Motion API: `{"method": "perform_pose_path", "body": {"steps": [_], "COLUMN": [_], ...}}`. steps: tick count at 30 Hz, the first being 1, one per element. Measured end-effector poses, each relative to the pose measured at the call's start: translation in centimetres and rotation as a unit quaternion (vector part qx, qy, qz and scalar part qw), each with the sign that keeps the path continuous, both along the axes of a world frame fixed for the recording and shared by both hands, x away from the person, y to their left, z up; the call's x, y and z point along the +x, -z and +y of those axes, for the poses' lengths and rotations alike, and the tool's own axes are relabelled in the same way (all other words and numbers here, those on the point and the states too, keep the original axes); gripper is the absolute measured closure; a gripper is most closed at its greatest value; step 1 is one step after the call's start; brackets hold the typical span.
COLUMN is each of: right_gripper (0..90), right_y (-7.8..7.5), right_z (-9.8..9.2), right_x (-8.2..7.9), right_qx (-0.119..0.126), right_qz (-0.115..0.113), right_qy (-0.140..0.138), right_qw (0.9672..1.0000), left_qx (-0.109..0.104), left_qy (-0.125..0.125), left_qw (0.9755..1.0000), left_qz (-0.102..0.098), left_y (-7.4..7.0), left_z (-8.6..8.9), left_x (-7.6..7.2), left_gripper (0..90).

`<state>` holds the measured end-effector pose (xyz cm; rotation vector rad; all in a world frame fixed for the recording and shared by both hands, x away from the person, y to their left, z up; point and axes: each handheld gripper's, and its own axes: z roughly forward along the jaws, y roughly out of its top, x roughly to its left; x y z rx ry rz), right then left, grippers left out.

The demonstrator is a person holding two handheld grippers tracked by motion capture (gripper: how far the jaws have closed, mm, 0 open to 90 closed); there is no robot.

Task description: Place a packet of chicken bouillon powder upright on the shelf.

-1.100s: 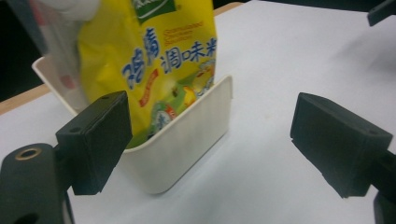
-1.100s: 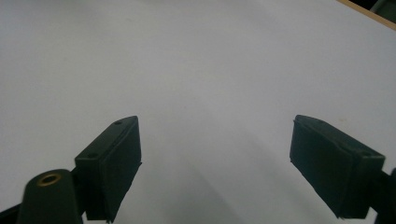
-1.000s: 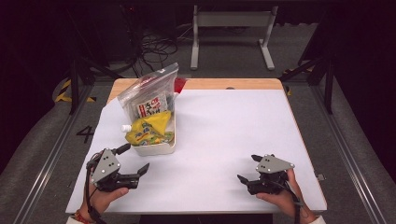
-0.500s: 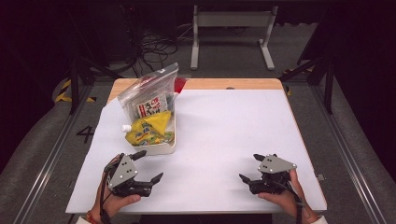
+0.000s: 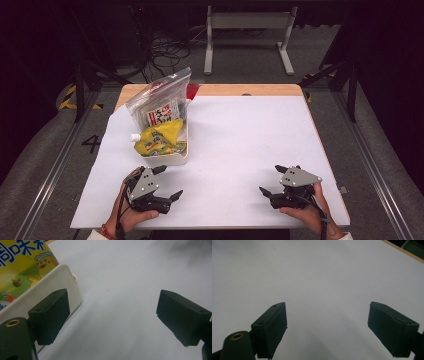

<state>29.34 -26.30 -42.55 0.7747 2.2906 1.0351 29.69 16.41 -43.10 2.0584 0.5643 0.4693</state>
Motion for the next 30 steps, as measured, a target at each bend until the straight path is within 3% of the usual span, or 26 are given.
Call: {"method": "perform_pose_path", "body": {"steps": [18,30], "right_gripper": [14.7,13.9], "right_y": [0.6,1.0], "right_z": [-3.1,-3.6], "right_x": [-1.2,-1.5], "right_qx": [0.005,0.005], "right_qz": [-0.002,-0.003], "right_qy": [0.024,0.03], "right_qw": [0.9997,0.9995], "left_qx": [0.034,0.046], "left_qy": [0.03,0.036], "left_qw": [0.9985,0.9976], "left_qz": [0.03,0.038], "left_y": [2.0,2.4], "left_z": [-1.5,-2.1], "left_x": [0.7,1.0], "left_gripper": [10.4,9.0]}}
